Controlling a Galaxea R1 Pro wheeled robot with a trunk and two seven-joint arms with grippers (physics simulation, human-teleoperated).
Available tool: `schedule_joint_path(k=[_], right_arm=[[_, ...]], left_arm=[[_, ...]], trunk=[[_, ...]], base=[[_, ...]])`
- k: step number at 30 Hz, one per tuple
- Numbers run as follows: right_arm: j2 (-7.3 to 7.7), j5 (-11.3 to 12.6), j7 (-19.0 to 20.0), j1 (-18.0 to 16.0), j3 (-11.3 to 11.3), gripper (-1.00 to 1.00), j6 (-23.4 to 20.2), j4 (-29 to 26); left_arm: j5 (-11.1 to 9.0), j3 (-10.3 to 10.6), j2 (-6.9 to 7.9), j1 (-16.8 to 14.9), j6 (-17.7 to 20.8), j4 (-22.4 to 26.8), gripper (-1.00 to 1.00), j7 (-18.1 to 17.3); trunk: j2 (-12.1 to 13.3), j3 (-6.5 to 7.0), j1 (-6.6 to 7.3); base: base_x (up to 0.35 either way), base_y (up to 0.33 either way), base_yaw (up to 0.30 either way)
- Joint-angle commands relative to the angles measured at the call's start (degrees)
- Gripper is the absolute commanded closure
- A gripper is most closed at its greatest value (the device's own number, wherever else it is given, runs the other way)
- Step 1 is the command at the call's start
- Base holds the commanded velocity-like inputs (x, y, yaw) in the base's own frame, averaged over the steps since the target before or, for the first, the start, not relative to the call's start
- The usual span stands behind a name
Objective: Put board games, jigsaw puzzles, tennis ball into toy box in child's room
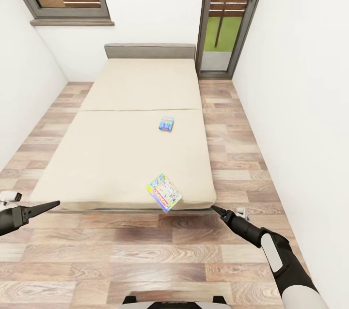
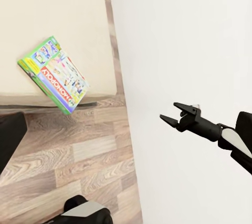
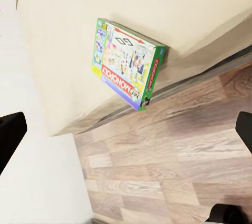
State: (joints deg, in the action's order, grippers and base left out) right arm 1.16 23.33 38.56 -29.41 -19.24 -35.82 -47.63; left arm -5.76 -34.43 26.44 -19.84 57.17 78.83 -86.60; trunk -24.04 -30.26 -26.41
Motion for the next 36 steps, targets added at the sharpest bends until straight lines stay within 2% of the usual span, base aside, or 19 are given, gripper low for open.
schedule_joint_path(k=[1,23,36], right_arm=[[-0.01,0.2,0.1,0.0,-0.1,-1.00,-0.4,0.0],[-0.07,0.2,0.0,0.0,-0.1,-1.00,-0.3,0.0],[-1.05,0.1,0.0,0.0,-0.1,-1.00,-0.3,0.0]], left_arm=[[0.0,0.0,0.01,0.0,0.6,0.0,-1.00,-0.2],[0.0,0.1,-0.07,0.0,0.6,0.0,-1.00,-0.2],[0.0,0.1,-0.08,0.0,0.6,0.0,-1.00,-0.2]], trunk=[[-0.1,0.03,-0.03],[-0.1,2.12,-0.03],[-0.1,3.36,-0.03]], base=[[0.000,0.002,0.000],[0.000,0.040,0.000],[0.000,0.000,0.000]])
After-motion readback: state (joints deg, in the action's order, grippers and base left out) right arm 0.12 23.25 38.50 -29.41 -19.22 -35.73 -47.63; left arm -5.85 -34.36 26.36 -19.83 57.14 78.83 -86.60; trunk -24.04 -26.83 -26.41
